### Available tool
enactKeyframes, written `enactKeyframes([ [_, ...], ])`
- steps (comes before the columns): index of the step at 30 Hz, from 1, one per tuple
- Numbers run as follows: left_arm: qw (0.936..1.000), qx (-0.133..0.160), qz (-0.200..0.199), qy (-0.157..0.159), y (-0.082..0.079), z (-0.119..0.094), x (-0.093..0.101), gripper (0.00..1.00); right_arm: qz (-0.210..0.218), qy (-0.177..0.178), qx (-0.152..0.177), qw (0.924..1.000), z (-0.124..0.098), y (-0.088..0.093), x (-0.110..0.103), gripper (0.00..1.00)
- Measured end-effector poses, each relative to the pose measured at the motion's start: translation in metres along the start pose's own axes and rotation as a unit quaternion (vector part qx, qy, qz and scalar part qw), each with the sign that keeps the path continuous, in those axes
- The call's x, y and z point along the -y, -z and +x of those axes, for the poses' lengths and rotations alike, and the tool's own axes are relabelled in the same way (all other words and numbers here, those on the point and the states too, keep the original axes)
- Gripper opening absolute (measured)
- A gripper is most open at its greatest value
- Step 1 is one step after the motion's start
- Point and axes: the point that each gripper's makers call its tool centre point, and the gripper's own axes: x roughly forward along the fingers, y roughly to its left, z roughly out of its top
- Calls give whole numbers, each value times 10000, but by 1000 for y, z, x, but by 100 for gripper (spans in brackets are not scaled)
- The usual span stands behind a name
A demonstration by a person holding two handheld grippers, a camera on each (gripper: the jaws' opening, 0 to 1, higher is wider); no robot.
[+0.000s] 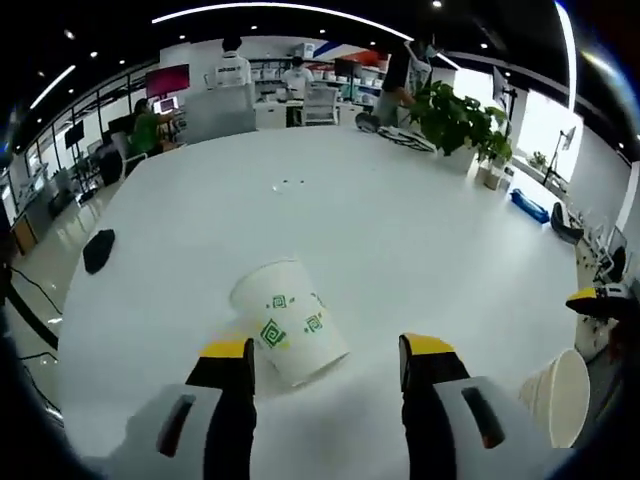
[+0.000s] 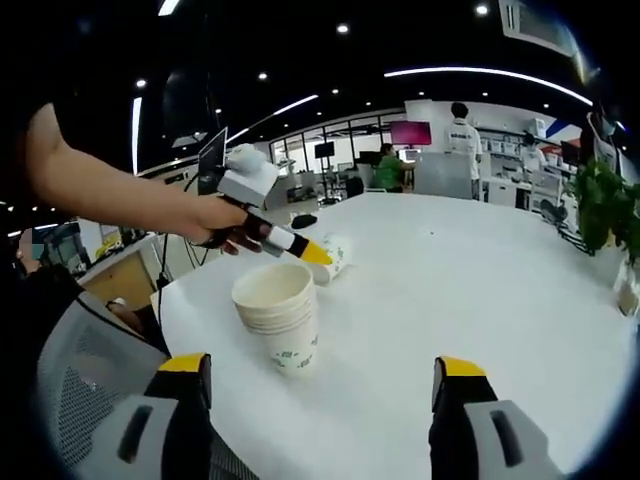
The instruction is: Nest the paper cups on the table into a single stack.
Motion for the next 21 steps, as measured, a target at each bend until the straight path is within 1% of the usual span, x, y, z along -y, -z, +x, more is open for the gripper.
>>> enactKeyframes([
  [2, 9999, -47, -126, -45, 4, 3, -4, 55, 0, -6, -26, 10000, 0, 1, 0, 92],
  [6, 9990, -117, -397, -176, 2, 9, -12, 51, 19, 16, -39, 10000, 0, 2, 2, 91],
  [8, 9976, -133, -655, -169, 3, 14, -20, 50, 47, 34, -33, 10000, 0, 2, 3, 91],
  [10, 9966, -157, -777, -206, 6, 16, -21, 48, 54, 43, -47, 10000, 0, 3, 4, 91],
  [12, 9955, -178, -911, -195, 8, 15, -19, 46, 60, 53, -51, 10000, 0, 4, 5, 91],
  [21, 9935, -247, -1089, -216, 12, 27, -19, 45, 98, 142, -88, 9998, 0, 6, 10, 89],
])
